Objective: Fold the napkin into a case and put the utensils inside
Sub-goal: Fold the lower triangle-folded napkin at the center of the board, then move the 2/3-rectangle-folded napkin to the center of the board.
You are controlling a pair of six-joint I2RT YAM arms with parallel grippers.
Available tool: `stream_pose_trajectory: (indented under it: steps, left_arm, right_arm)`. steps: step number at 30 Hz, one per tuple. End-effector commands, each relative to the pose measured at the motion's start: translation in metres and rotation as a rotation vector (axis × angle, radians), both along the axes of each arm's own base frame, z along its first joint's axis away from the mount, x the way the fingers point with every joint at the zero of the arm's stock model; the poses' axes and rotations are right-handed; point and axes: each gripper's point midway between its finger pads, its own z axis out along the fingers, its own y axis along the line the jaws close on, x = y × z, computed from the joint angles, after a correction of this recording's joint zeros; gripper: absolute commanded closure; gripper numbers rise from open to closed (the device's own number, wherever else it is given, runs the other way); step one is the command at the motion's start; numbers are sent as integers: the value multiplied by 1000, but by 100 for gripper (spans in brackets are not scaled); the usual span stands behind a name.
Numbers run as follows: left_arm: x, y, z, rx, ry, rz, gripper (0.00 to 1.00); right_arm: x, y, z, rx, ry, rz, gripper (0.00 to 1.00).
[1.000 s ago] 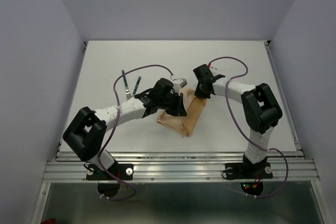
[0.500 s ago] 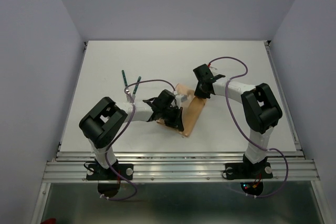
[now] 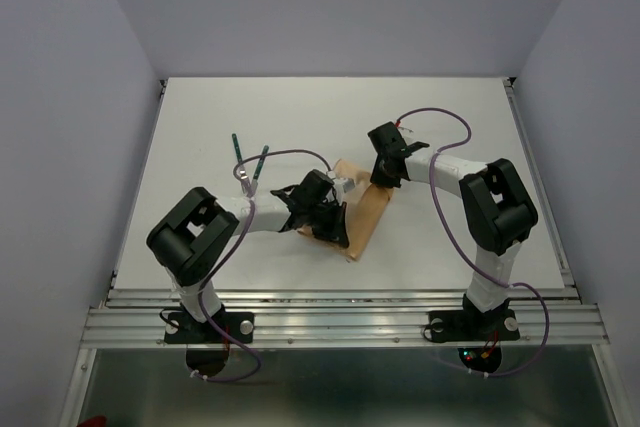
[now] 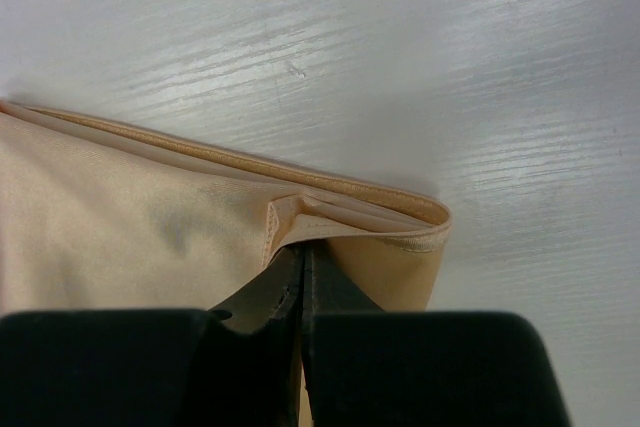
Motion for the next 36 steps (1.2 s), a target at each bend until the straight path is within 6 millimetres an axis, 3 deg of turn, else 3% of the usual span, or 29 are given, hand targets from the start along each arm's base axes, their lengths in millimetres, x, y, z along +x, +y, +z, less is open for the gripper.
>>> stream_pose_trajectory:
  steps: [1,5,8,12,13,18,21,30,36]
  left_arm:
    - [24,-8,55,-85,-111,49,100]
    - [50,-8,96,-162,-178,95,100]
    - [70,-2,100,-165,-194,134,100]
    - [97,4,76,-98,-180,191,100]
    - [100,7,56,-45,-162,210,100]
    - [85,18,6,33,-74,239,100]
    - [76,23,-6,60,-54,243,100]
    - [46,19,-17,44,9,233,100]
    - [40,9,-12,23,19,214,100]
  right_arm:
    - [-1,-3,11,-6,-3,11,99]
    - [-1,-3,5,-13,6,10,99]
    - [-1,-3,0,-18,17,12,99]
    - [-1,-1,-2,-15,23,12,99]
    - [-1,-1,-2,-14,25,13,99]
    - [-3,-2,2,-11,18,23,99]
    - [-3,-1,3,-10,17,31,99]
    - [-4,6,8,30,13,50,99]
    - [-8,19,5,74,28,83,99]
